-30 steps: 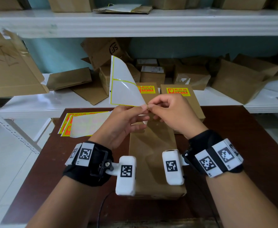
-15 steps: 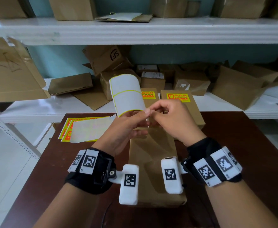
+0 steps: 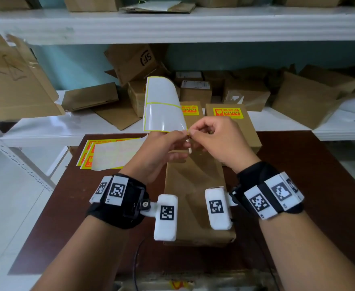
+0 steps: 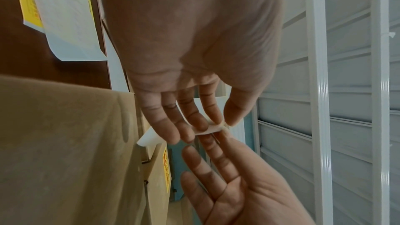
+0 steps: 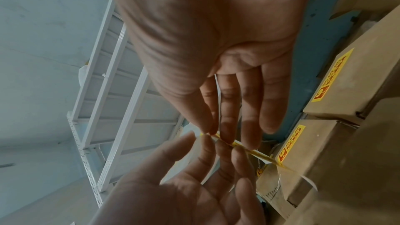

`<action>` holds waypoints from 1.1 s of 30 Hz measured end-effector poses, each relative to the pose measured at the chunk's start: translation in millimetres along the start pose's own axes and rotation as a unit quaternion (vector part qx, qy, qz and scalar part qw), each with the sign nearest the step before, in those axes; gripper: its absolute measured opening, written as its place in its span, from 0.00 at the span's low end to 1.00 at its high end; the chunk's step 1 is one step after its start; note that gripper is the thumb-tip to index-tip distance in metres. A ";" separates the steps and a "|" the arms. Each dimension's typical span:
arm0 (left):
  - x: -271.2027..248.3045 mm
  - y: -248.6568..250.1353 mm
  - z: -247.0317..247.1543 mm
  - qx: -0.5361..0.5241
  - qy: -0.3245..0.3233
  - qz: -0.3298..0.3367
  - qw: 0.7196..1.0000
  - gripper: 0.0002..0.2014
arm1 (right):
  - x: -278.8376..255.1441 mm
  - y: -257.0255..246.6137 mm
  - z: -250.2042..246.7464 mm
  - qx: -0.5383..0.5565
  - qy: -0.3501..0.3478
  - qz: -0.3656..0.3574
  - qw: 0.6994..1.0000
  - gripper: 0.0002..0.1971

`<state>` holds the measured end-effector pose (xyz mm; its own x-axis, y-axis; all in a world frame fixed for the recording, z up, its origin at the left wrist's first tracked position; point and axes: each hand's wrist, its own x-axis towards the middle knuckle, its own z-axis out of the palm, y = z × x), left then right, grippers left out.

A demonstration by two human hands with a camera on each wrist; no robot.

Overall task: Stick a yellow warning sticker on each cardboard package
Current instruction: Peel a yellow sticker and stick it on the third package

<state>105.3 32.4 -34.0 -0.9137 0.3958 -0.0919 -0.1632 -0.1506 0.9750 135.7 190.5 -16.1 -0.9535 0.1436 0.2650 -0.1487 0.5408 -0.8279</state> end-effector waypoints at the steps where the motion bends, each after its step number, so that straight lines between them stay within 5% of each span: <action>1: -1.0 0.5 0.8 0.002 -0.004 0.005 1.000 0.08 | -0.4 -0.9 0.3 0.003 -0.001 0.001 1.000 0.06; 10: -1.9 -1.7 5.4 0.041 0.003 0.024 0.999 0.11 | -0.2 0.8 3.3 0.007 -0.002 -0.006 1.000 0.06; 15: -1.2 -3.8 0.0 0.066 -0.001 0.023 0.998 0.22 | -0.3 2.5 3.7 0.003 -0.004 0.002 1.000 0.06; 25: 4.0 -2.8 1.1 0.040 0.037 0.031 0.998 0.07 | 0.9 4.7 3.5 -0.001 0.001 0.002 1.000 0.06; 33: 4.1 -4.7 1.3 0.042 0.053 0.002 0.998 0.09 | -2.1 3.9 4.2 0.006 -0.001 0.010 1.000 0.07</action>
<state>102.8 35.9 -38.6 -0.9494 0.2964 -0.1042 -0.1314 -0.0733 0.9886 136.0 188.9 -22.0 -0.9570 0.1521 0.2470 -0.1325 0.5285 -0.8386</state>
